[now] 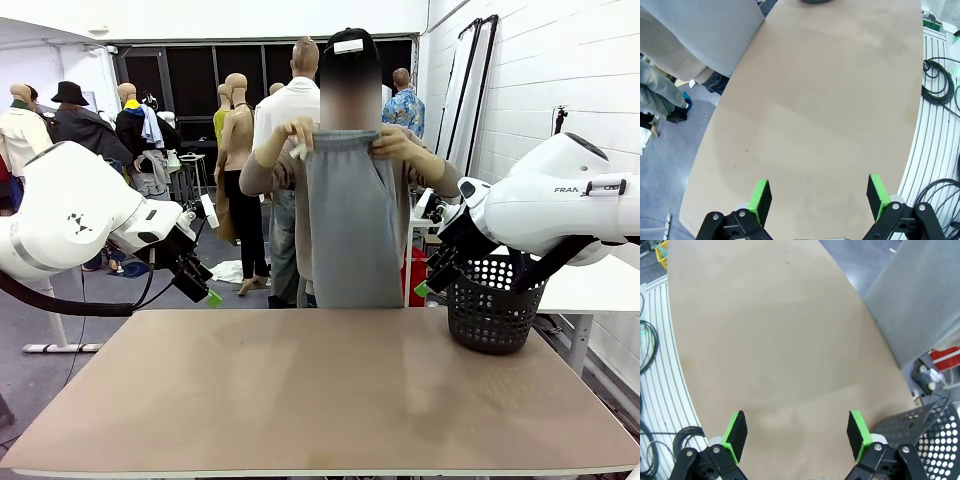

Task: Fold the training pants.
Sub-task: Grab both ends of the Training pants handed by a person.

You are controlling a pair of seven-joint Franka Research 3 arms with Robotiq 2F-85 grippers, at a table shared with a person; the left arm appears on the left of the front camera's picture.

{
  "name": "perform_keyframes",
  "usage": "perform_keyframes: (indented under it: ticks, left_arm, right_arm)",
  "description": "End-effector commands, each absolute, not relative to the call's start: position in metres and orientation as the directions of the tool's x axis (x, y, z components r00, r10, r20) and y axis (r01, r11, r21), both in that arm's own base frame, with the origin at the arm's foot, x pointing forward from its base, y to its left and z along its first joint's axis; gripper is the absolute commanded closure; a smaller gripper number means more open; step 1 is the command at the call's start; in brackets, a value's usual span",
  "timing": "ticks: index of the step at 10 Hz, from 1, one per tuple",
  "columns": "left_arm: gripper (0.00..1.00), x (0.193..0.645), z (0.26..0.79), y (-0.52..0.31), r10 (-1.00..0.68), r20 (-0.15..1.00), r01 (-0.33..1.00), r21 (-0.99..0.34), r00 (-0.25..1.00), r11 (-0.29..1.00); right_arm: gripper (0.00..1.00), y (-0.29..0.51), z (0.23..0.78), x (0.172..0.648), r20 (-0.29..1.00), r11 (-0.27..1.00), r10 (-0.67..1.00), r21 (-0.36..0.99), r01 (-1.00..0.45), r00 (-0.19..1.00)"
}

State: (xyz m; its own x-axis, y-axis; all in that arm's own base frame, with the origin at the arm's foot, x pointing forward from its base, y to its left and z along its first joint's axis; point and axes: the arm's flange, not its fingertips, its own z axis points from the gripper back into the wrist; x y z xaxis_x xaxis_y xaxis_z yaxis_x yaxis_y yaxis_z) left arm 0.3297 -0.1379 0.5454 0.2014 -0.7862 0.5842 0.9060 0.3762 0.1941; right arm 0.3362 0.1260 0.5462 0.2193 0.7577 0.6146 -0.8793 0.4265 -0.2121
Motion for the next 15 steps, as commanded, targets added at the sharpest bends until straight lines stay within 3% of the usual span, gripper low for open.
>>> perform_keyframes:
  ticks: [1,15]
  left_arm:
    - [0.00,0.3311,0.5449,-0.1361,-0.784,0.589,0.911,0.188,0.194,0.367]
    - [0.00,0.3311,0.5449,-0.1361,-0.784,0.589,0.911,0.188,0.194,0.367]
  right_arm:
    - [0.00,0.1256,0.5450,0.3371,0.617,0.419,0.757,-0.208,-0.884,0.214]
    - [0.00,0.1256,0.5450,0.3371,0.617,0.419,0.757,-0.208,-0.884,0.214]
